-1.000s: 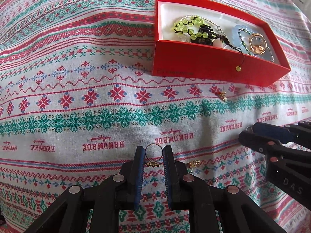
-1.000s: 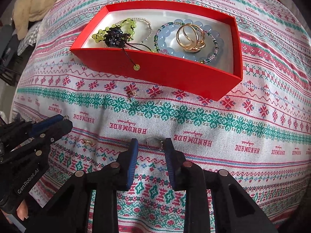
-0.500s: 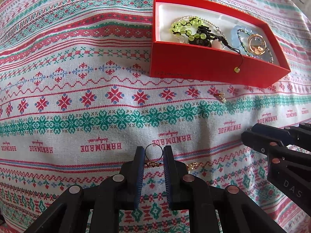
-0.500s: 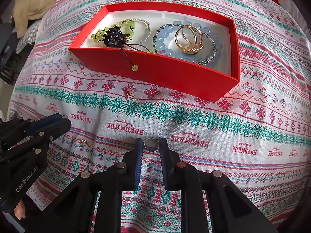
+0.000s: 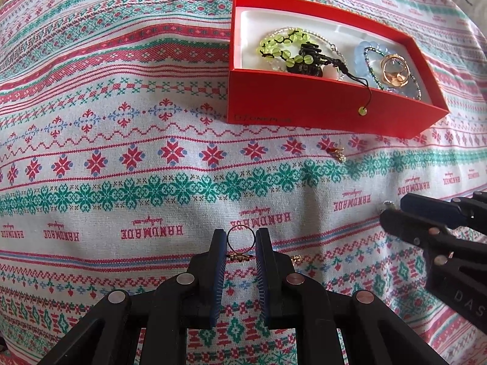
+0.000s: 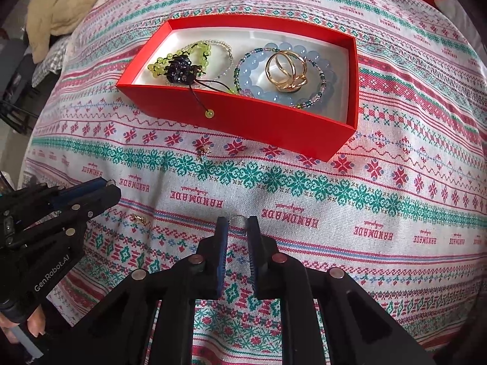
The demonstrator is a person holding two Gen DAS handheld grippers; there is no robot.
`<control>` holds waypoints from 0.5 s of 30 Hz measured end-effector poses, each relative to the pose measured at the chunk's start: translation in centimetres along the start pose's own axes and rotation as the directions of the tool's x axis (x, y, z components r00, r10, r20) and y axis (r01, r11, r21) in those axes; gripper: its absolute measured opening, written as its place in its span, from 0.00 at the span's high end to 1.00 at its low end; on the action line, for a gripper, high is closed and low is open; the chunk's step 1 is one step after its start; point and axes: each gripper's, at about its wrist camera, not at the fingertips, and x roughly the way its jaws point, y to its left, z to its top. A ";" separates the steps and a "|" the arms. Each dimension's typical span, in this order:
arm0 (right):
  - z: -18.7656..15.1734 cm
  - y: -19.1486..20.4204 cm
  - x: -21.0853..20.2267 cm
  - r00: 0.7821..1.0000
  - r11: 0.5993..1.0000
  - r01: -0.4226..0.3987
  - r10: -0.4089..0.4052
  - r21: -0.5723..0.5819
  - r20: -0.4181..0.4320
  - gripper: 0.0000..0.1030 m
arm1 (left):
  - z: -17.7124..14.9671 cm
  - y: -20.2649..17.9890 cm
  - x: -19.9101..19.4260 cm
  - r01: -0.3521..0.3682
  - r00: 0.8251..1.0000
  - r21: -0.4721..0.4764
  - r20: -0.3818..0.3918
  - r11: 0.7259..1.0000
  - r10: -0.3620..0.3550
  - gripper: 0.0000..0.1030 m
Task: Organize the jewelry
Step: 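Grasp the small silver ring with the right tool while the left tool holds the earring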
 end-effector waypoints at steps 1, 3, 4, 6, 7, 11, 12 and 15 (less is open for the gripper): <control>-0.1 -0.1 0.0 1.000 1.000 0.002 -0.002 -0.002 -0.003 0.68 | 0.0 0.0 0.0 -0.001 1.000 -0.001 0.000 1.000 0.001 0.87; -0.2 -0.1 0.2 1.000 1.000 0.014 -0.014 0.000 -0.002 0.63 | 0.0 -0.1 0.0 0.000 1.000 -0.001 0.000 1.000 0.000 0.87; -0.1 -0.1 0.3 1.000 1.000 0.018 -0.018 -0.002 -0.002 0.63 | 0.0 -0.1 0.0 0.000 1.000 0.000 0.000 1.000 0.000 0.87; 0.1 -0.2 0.7 1.000 1.000 0.018 -0.018 -0.004 -0.005 0.63 | 0.0 -0.1 0.1 -0.001 1.000 0.000 -0.001 1.000 0.001 0.87; 0.2 -0.2 0.9 1.000 1.000 0.017 -0.017 -0.003 -0.007 0.63 | -0.1 -0.1 0.1 -0.001 1.000 -0.002 -0.002 1.000 0.001 0.87; 0.3 -0.3 1.7 0.999 0.999 0.031 -0.031 -0.008 -0.009 0.70 | -0.3 -0.2 0.4 -0.002 1.000 -0.004 -0.009 1.000 0.002 0.87; 0.3 0.0 1.8 0.999 0.999 0.042 -0.042 -0.014 -0.007 0.74 | -0.4 -0.2 0.5 -0.003 1.000 -0.003 -0.011 1.000 0.003 0.87; 0.2 -0.3 2.0 0.999 0.999 0.052 -0.052 -0.010 0.000 0.80 | -0.5 -0.4 0.7 -0.008 1.000 -0.004 -0.015 1.000 0.008 0.87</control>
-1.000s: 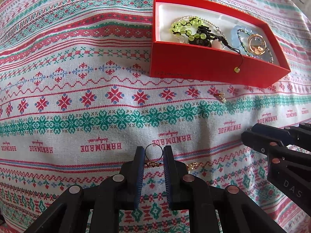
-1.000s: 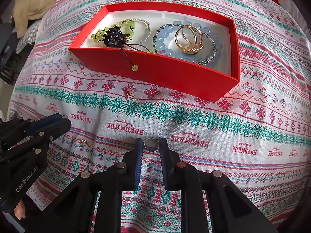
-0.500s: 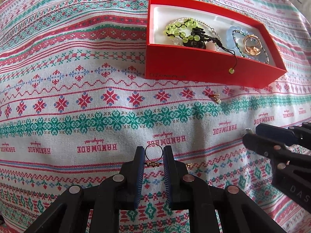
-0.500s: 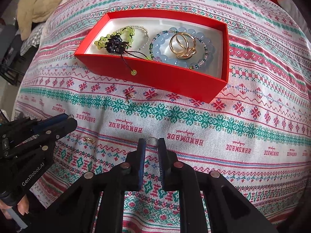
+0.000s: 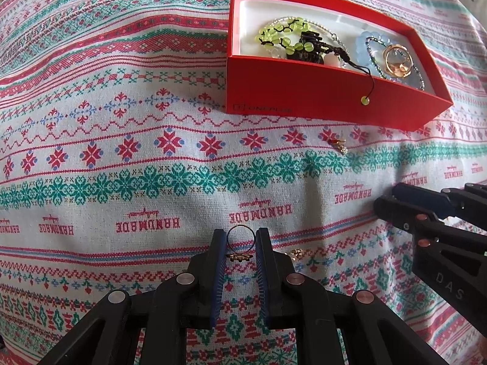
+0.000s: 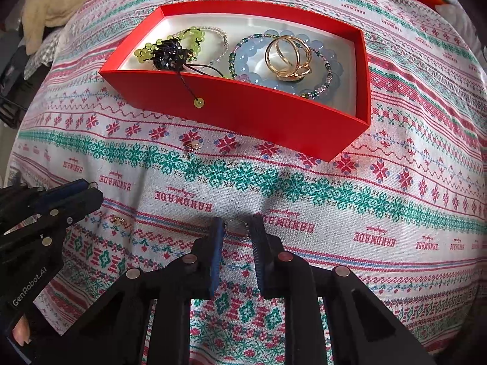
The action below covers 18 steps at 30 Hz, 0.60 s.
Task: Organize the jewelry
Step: 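Grasp the small silver ring with the right tool while the left tool holds the earring, then carry the earring and ring into the red box and open both tools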
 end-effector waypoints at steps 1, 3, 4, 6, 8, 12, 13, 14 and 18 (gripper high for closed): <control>0.0 -0.1 0.0 1.000 1.000 -0.004 0.004 0.003 0.001 0.80 | 0.0 -0.1 0.0 -0.001 1.000 -0.001 0.000 1.000 0.001 0.87; -0.2 -0.2 0.0 1.000 1.000 0.000 0.000 0.001 0.005 0.81 | 0.1 -0.2 0.0 -0.002 1.000 -0.004 0.004 1.000 0.002 0.87; -0.4 -0.2 -0.1 1.000 1.000 0.007 -0.007 -0.001 0.008 0.81 | 0.2 -0.3 -0.1 0.000 1.000 -0.005 0.006 1.000 0.000 0.87; -0.5 0.3 -0.4 1.000 1.000 0.027 -0.027 -0.015 0.016 0.82 | 0.4 -0.5 -0.3 0.007 1.000 -0.007 0.016 1.000 -0.007 0.87; -0.5 0.6 -0.6 1.000 1.000 0.020 -0.020 -0.020 0.015 0.82 | 0.7 -0.4 -0.8 0.018 0.999 -0.013 0.027 1.000 -0.018 0.87; -0.3 0.4 -1.8 1.000 1.000 -0.004 0.004 -0.001 0.025 0.82 | 1.5 -0.3 -1.6 0.041 0.998 -0.025 0.054 0.999 -0.039 0.87; -0.3 0.2 -2.1 1.000 1.000 -0.010 0.010 0.001 0.026 0.82 | 1.7 -0.2 -1.8 0.043 0.997 -0.029 0.061 0.999 -0.041 0.87; -0.2 0.2 -2.4 0.999 1.000 -0.017 0.017 -0.004 0.028 0.82 | 2.0 -0.1 -2.0 0.045 0.997 -0.033 0.066 0.998 -0.043 0.87; 0.4 -0.6 -4.1 0.997 0.999 -0.048 0.047 0.012 0.060 0.82 | 2.9 0.4 -2.6 0.058 0.994 -0.052 0.091 0.997 -0.053 0.87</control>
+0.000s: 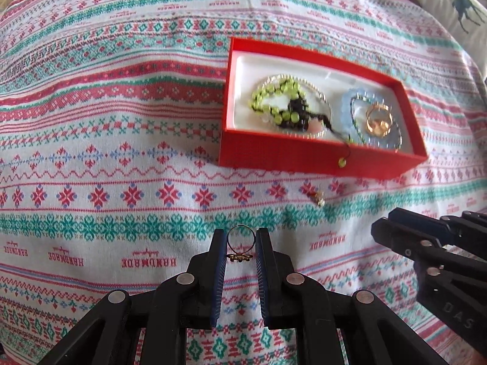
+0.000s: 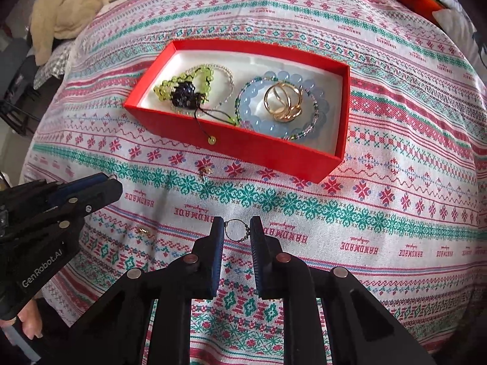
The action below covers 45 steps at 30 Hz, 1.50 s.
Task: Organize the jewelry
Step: 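Carry the earring and ring into the red box and open both tools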
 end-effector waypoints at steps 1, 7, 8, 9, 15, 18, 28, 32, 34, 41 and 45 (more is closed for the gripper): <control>0.2 -0.2 -0.5 1.000 1.000 -0.011 0.011 0.011 0.011 0.82 | 0.3 0.0 -0.2 0.003 1.000 -0.005 0.010 1.000 -0.003 0.87; 1.7 -1.8 -3.2 0.995 0.997 -0.048 0.042 0.061 0.090 0.82 | 2.2 0.0 -1.3 0.053 0.995 -0.042 0.088 0.998 -0.049 0.87; 1.9 -2.2 -3.4 0.994 0.996 -0.046 0.039 0.073 0.101 0.82 | 2.6 0.0 -1.4 0.058 0.994 -0.047 0.098 0.997 -0.054 0.87; 2.1 -2.5 -3.7 0.993 0.995 -0.045 0.035 0.085 0.112 0.82 | 2.9 -0.2 -1.3 0.063 0.993 -0.050 0.106 0.997 -0.057 0.87; 4.0 -4.6 -4.2 0.986 0.983 -0.078 0.052 0.164 0.160 0.82 | 5.1 -1.2 -0.6 0.105 0.985 -0.065 0.145 0.992 -0.094 0.87; 4.7 -5.0 -3.9 0.983 0.978 -0.088 0.055 0.187 0.176 0.82 | 6.0 -1.6 0.0 0.123 0.980 -0.064 0.165 0.990 -0.111 0.87; 6.3 -5.9 -2.3 0.978 0.971 -0.094 0.049 0.222 0.203 0.82 | 7.4 -3.0 1.6 0.175 0.969 -0.066 0.188 0.982 -0.160 0.87; 6.7 -6.1 -2.0 0.974 0.969 -0.110 0.060 0.221 0.220 0.82 | 7.7 -3.8 2.0 0.183 0.965 -0.047 0.200 0.982 -0.170 0.87; 6.8 -6.3 -1.8 0.973 0.969 -0.107 0.056 0.222 0.223 0.82 | 7.8 -3.8 2.1 0.188 0.963 -0.048 0.205 0.981 -0.175 0.87; 7.1 -6.8 -1.5 0.969 0.969 -0.117 0.064 0.219 0.237 0.82 | 8.0 -3.9 2.2 0.190 0.963 -0.055 0.204 0.980 -0.175 0.78; 7.0 -6.8 -1.7 0.966 0.968 -0.124 0.068 0.217 0.248 0.81 | 7.9 -3.7 1.8 0.167 0.966 -0.055 0.207 0.984 -0.152 0.69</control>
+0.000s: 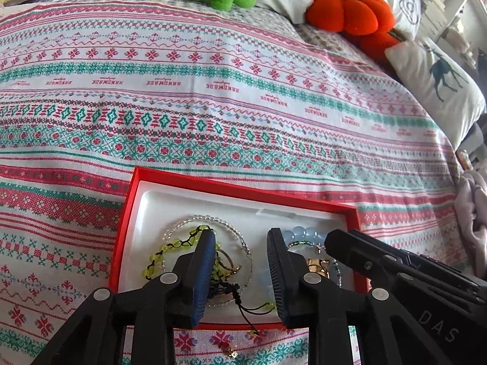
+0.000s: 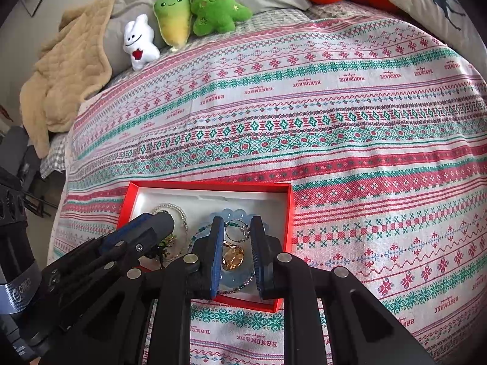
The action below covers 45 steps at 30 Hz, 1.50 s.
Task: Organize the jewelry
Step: 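Carry the earring and ring into the red box and open both tools, then grasp the small gold earring on the cover with the left tool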
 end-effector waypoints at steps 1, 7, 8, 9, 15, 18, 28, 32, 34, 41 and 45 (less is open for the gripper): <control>0.0 -0.1 -0.1 1.000 1.000 -0.004 0.004 0.005 0.006 0.81 | 0.0 0.1 -0.2 -0.007 1.000 0.001 0.002 1.000 0.007 0.68; 0.1 -0.2 -0.9 1.000 1.000 -0.016 0.016 0.002 0.007 0.73 | -0.4 0.2 -1.6 -0.055 0.999 0.020 -0.002 0.998 0.055 0.59; 0.1 -0.2 -1.1 1.000 1.000 -0.014 0.014 -0.003 0.008 0.70 | -0.5 0.3 -1.8 -0.064 0.998 0.025 -0.006 0.998 0.064 0.57; 0.0 -0.2 -1.3 1.000 1.000 -0.013 0.013 -0.008 0.010 0.64 | -0.7 0.3 -2.0 -0.074 0.997 0.028 -0.010 0.997 0.074 0.55; -0.5 0.0 -2.8 1.000 1.000 -0.011 0.011 -0.021 0.015 0.59 | -1.7 1.0 -3.7 -0.099 0.994 0.030 -0.038 0.995 0.100 0.37; -1.2 0.7 -3.4 1.000 0.999 0.006 -0.006 -0.054 0.003 0.58 | -2.4 1.4 -4.2 -0.113 0.991 0.044 -0.064 0.993 0.116 0.27; -4.0 2.1 -4.1 0.997 0.991 0.029 -0.037 -0.130 -0.066 0.39 | -4.8 3.5 -4.9 -0.169 0.973 0.056 -0.151 0.984 0.176 0.21; -5.0 2.1 -3.9 0.994 0.990 0.045 -0.058 -0.132 -0.094 0.38 | -6.2 3.7 -4.8 -0.176 0.965 0.086 -0.184 0.981 0.190 0.20; -5.5 2.1 -3.6 0.991 0.989 0.055 -0.070 -0.135 -0.111 0.38 | -7.0 3.7 -4.7 -0.186 0.959 0.109 -0.197 0.976 0.205 0.20; -8.0 1.9 -2.2 0.974 0.980 0.099 -0.131 -0.172 -0.186 0.37 | -9.9 4.1 -3.9 -0.195 0.935 0.170 -0.265 0.966 0.236 0.20; -9.5 2.0 -1.6 0.962 0.970 0.117 -0.164 -0.214 -0.217 0.37 | -10.8 4.2 -3.9 -0.195 0.930 0.195 -0.276 0.961 0.244 0.20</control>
